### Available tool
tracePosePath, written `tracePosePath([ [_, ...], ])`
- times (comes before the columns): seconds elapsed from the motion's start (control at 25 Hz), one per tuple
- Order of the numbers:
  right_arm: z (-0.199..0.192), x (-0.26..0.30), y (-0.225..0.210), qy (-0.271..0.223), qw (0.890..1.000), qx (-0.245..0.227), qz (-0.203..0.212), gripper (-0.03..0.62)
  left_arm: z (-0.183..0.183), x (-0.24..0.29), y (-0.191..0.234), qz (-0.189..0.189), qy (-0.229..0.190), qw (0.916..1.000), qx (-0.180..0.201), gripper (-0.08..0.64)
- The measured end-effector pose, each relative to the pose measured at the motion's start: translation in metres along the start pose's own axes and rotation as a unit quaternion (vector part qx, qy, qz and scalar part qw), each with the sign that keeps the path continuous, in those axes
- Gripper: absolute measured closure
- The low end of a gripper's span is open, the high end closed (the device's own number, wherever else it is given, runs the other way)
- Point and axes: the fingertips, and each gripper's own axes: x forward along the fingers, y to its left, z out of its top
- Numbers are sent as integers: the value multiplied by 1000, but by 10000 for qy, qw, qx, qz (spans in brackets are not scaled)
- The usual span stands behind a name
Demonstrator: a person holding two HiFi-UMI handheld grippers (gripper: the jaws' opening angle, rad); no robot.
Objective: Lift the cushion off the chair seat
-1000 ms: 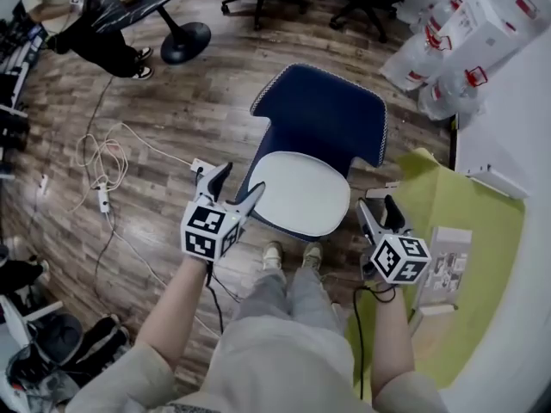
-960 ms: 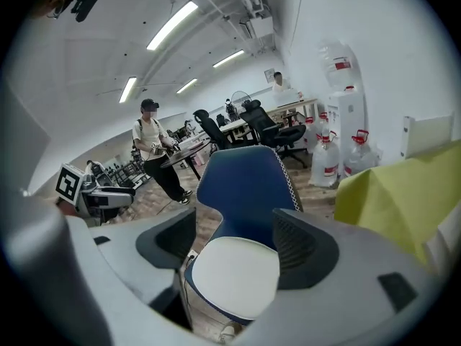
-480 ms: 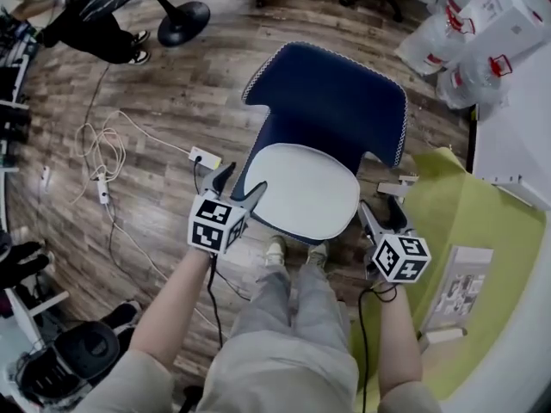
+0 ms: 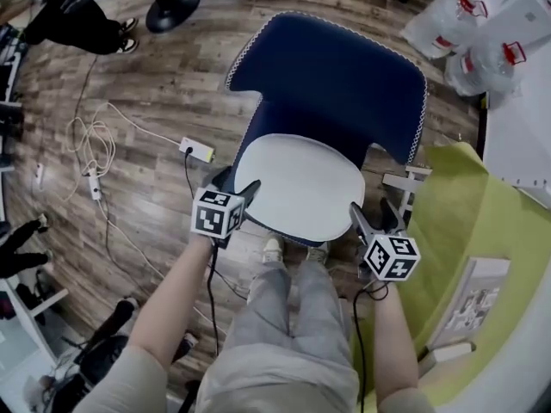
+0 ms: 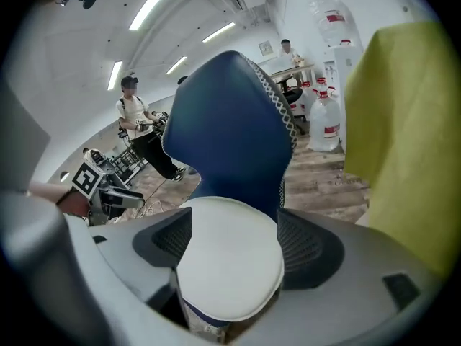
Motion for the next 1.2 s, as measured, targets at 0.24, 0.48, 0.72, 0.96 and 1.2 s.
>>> tracePosePath([
  [0.24,-56,45,-30,307,9994,149,-93,215,-47,53,21,110,371,9991,-167,232],
  [0.48,-102,78,-57,582,9975,359,-190,196,-83,88,38,167,587,9976,-315,229],
  [0.72,-133,101,-74,776,9945,666,-228,192,-112,114,54,216,724,9955,-573,229],
  [0.96,-167,110,-84,944,9868,1311,-75,194,-118,123,54,106,661,9946,-787,227],
  [1.2,-156,108,-60,1000,9883,1125,238,412,-120,115,53,-17,777,9924,-955,333],
])
